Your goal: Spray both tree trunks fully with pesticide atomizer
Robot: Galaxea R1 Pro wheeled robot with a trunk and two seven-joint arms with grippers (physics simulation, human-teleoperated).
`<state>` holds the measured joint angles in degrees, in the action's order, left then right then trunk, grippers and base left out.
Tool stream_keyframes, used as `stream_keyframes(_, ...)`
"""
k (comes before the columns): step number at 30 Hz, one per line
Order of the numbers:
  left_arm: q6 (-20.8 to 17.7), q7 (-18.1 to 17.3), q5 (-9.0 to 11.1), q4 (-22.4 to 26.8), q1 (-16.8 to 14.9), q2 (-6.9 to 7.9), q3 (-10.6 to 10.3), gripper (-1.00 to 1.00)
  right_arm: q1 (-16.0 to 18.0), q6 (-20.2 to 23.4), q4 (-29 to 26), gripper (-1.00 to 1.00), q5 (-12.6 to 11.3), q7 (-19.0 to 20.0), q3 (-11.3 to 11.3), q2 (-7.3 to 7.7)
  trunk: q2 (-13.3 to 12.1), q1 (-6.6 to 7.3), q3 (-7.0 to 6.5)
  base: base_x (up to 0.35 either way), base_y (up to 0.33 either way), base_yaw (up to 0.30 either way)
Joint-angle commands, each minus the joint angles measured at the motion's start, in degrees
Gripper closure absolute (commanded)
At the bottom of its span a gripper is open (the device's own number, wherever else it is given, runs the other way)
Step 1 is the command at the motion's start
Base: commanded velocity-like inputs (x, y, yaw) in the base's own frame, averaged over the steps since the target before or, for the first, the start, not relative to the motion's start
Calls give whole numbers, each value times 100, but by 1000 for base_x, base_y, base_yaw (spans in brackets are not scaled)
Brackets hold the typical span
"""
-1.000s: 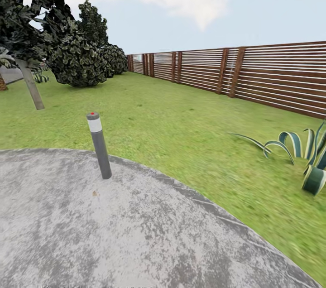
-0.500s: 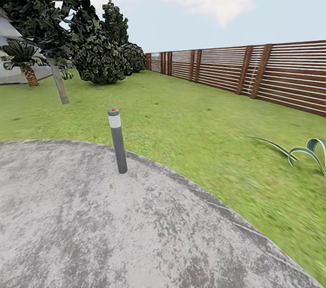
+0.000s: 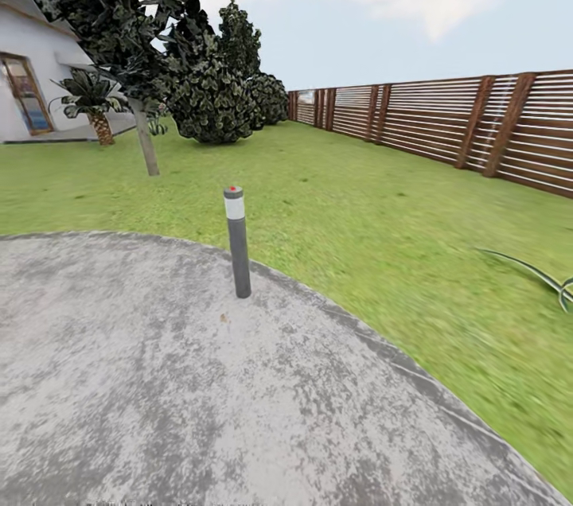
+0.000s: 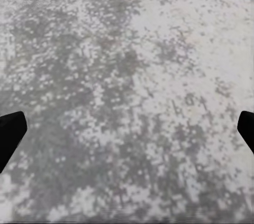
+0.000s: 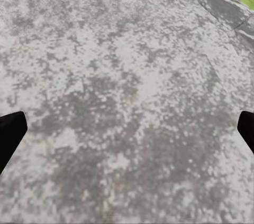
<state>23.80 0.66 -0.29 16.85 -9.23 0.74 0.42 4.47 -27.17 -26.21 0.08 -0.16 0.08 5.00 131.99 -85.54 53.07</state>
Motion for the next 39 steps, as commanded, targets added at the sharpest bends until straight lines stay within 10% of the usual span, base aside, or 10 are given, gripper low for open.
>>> stream_keyframes(1,19,6,-5,-7,-6,0,3,-100,1,-16,2,-100,1,-2,1,1,2,1,8,0,0,267)
stream_keyframes(39,19,4,-6,-7,-6,-4,2,-100,1,-16,2,-100,3,-2,1,-8,2,1,16,0,0,274)
